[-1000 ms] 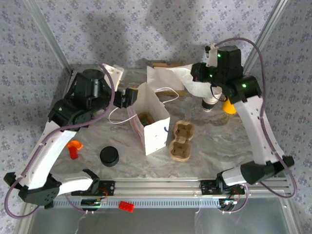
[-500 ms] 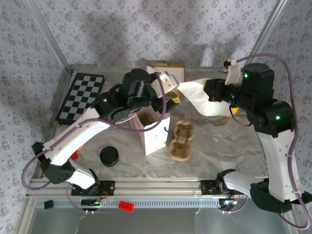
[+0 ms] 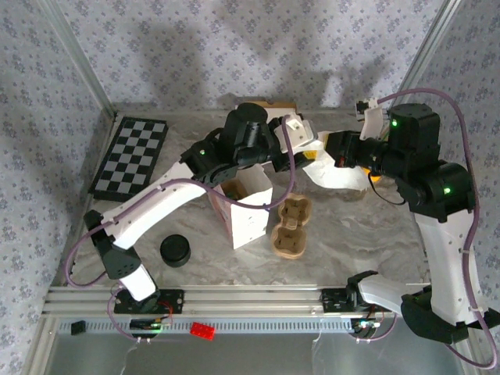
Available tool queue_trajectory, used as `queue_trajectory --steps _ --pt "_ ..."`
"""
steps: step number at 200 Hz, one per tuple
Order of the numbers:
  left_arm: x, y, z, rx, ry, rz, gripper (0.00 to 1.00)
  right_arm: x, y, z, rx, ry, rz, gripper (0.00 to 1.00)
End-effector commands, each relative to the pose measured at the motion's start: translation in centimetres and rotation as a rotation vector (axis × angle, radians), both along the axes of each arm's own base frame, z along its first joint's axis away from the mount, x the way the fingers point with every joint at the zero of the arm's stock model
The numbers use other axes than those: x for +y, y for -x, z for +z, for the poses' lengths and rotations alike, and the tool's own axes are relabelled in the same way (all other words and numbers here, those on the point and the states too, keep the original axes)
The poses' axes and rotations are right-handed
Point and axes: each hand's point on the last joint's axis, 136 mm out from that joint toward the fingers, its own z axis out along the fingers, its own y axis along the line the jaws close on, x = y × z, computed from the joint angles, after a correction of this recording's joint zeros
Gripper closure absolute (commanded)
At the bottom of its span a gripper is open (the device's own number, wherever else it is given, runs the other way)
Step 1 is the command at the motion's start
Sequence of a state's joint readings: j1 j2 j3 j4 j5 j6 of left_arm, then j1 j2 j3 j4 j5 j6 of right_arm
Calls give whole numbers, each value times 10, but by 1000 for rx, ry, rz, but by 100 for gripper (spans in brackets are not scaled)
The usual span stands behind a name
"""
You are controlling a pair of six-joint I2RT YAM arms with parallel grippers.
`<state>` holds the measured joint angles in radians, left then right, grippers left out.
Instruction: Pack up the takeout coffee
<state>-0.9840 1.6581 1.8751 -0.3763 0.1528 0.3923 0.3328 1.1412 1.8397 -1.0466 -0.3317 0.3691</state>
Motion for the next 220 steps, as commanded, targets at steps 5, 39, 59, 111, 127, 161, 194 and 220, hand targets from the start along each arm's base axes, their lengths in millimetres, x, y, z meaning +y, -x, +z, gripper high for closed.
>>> queue_trajectory --steps 5,39,59,111,127,161,194,220 --pt "-12 5 23 -36 71 -56 44 2 13 14 -31 -23 33 100" --pt "-11 0 24 -28 69 -34 66 -2 17 17 -41 -17 23 100" --pt "-6 -6 27 -17 83 3 81 -3 21 19 -47 -23 25 100" --pt "14 -14 56 -41 134 75 100 7 48 28 -99 -63 138 65" --pt "27 -18 68 -48 148 112 100 6 58 33 -120 -62 157 58" --pt "61 -29 93 -68 142 236 100 -12 72 36 -176 -9 98 43" --pt "89 -30 105 -64 142 315 100 -25 61 13 -184 96 37 29" --pt "103 -25 110 -68 143 331 100 -21 35 -5 -156 161 30 16"
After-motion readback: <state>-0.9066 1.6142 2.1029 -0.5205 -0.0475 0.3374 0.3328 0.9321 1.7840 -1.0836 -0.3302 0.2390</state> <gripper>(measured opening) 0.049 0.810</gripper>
